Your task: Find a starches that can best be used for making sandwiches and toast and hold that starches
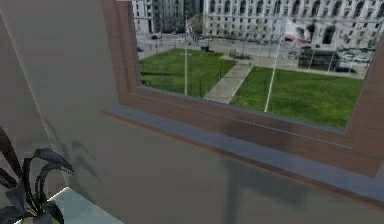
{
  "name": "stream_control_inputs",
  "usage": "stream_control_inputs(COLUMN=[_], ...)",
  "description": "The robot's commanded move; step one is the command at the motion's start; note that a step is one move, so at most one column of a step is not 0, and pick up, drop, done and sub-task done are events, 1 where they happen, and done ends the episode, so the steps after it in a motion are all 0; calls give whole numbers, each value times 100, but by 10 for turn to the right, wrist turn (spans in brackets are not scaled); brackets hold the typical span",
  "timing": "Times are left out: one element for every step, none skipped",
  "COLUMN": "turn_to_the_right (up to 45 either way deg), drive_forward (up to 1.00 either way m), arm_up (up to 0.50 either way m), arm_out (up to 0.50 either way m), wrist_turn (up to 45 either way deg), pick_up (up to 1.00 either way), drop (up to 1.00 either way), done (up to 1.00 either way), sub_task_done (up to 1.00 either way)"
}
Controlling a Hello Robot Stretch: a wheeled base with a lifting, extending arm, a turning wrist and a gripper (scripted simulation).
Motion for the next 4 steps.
stream_control_inputs(turn_to_the_right=[0,0,0,0], drive_forward=[0,0,0,0], arm_up=[0,-10,0,10], arm_out=[0,0,0,0], wrist_turn=[420,0,0,0], pick_up=[0,0,100,0], drop=[0,0,0,0], done=[0,0,0,0], sub_task_done=[0,0,0,0])
